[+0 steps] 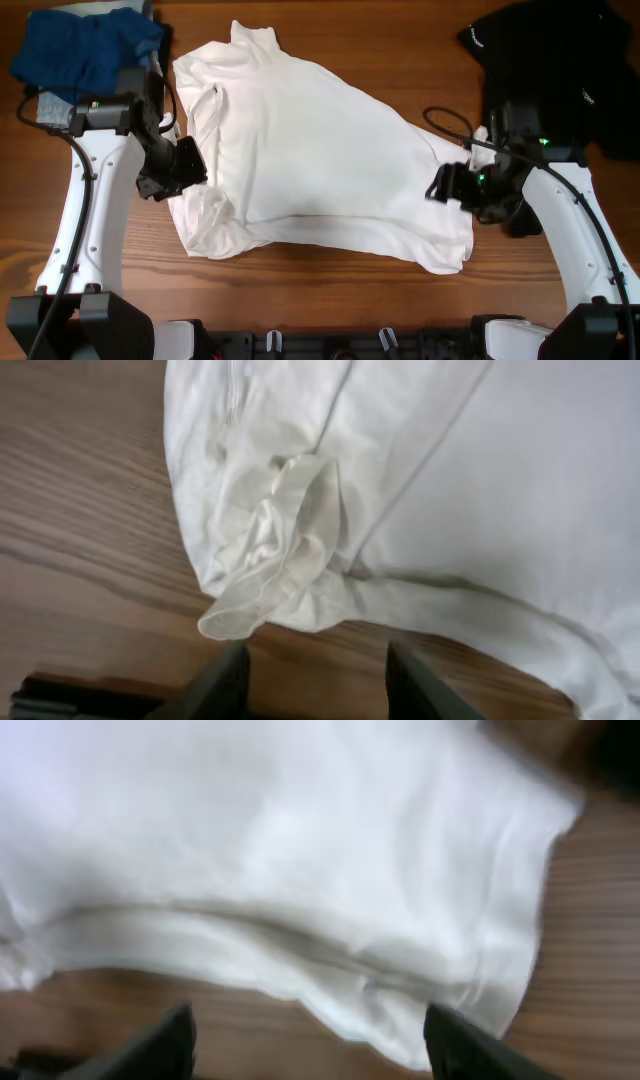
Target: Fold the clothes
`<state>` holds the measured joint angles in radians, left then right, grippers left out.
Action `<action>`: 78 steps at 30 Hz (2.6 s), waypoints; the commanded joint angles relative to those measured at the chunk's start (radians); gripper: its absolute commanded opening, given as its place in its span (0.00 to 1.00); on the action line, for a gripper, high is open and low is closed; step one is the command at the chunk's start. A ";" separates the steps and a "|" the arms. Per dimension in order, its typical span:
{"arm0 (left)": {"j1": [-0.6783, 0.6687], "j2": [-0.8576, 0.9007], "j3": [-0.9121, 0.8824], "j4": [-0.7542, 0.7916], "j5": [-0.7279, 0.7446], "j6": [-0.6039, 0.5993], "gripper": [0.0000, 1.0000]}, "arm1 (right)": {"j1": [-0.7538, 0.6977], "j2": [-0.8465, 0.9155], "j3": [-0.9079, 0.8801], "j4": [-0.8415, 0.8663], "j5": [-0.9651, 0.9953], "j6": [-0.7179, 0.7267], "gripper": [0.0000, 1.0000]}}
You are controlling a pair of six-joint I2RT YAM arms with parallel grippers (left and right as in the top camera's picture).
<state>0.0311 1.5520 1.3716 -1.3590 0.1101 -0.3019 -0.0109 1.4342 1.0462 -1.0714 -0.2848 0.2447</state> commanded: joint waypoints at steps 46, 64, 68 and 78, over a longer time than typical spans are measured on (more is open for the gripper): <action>-0.003 -0.012 -0.005 0.146 -0.006 -0.010 0.50 | -0.080 0.457 0.185 1.317 0.219 0.068 0.04; 0.054 -0.082 0.076 0.174 -0.018 0.010 0.61 | -0.082 -0.082 0.185 0.720 0.063 0.070 1.00; 0.049 -0.110 0.060 -0.005 0.060 -0.005 0.61 | -0.082 -0.229 0.185 0.475 -0.058 0.071 1.00; -0.105 -0.097 -0.237 0.090 0.114 -0.054 0.72 | -0.082 -0.105 0.137 0.291 -0.053 0.071 1.00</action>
<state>-0.0071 1.4471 1.1995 -1.3415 0.2001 -0.3466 -0.0906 1.2678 1.1988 -0.7784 -0.3187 0.3233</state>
